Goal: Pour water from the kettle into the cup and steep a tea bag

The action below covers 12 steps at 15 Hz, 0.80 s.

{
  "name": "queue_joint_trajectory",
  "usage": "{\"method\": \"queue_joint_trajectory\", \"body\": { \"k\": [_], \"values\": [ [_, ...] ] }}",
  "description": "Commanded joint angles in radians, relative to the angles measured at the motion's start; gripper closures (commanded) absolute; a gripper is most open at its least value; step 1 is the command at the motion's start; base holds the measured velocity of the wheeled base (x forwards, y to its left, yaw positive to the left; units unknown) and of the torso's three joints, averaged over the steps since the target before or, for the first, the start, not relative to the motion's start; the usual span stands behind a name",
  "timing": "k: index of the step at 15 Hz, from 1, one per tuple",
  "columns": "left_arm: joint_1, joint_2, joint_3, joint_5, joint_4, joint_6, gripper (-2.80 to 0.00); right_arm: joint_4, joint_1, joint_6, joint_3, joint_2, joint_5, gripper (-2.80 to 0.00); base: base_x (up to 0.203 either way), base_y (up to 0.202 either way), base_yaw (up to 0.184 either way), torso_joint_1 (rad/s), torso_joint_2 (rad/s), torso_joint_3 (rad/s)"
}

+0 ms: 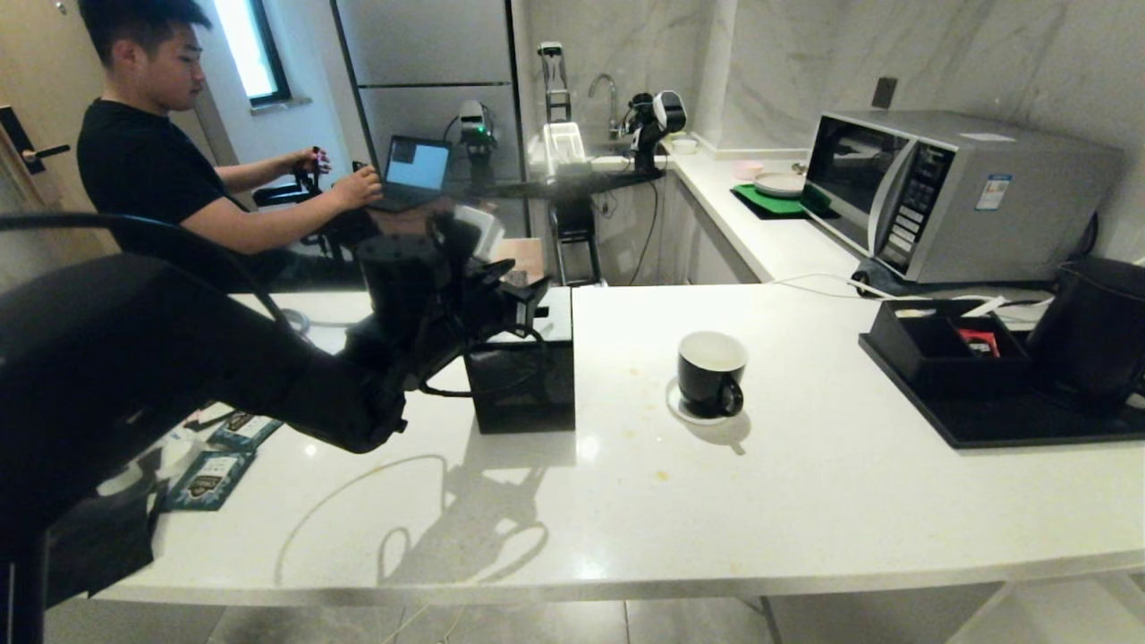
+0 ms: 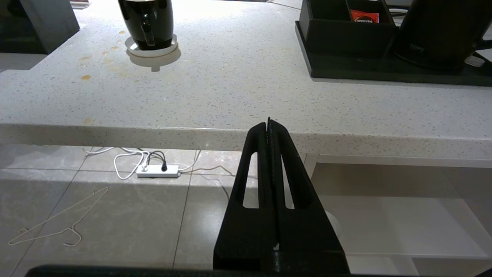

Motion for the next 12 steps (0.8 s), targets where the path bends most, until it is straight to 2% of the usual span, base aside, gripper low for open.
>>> {"method": "queue_joint_trajectory", "body": {
  "k": [1,12],
  "values": [
    [0.0,-0.011,0.0,0.001,-0.007,-0.001,-2.8,0.001,0.0,-0.001,0.0,0.0,0.0,0.0,0.0,0.0,0.0,0.0,0.0,0.0],
    [-0.002,-0.074,0.009,0.01,-0.004,0.004,-2.8,0.0,0.0,-0.001,0.0,0.0,0.0,0.0,0.0,0.0,0.0,0.0,0.0,0.0]
  ]
}}
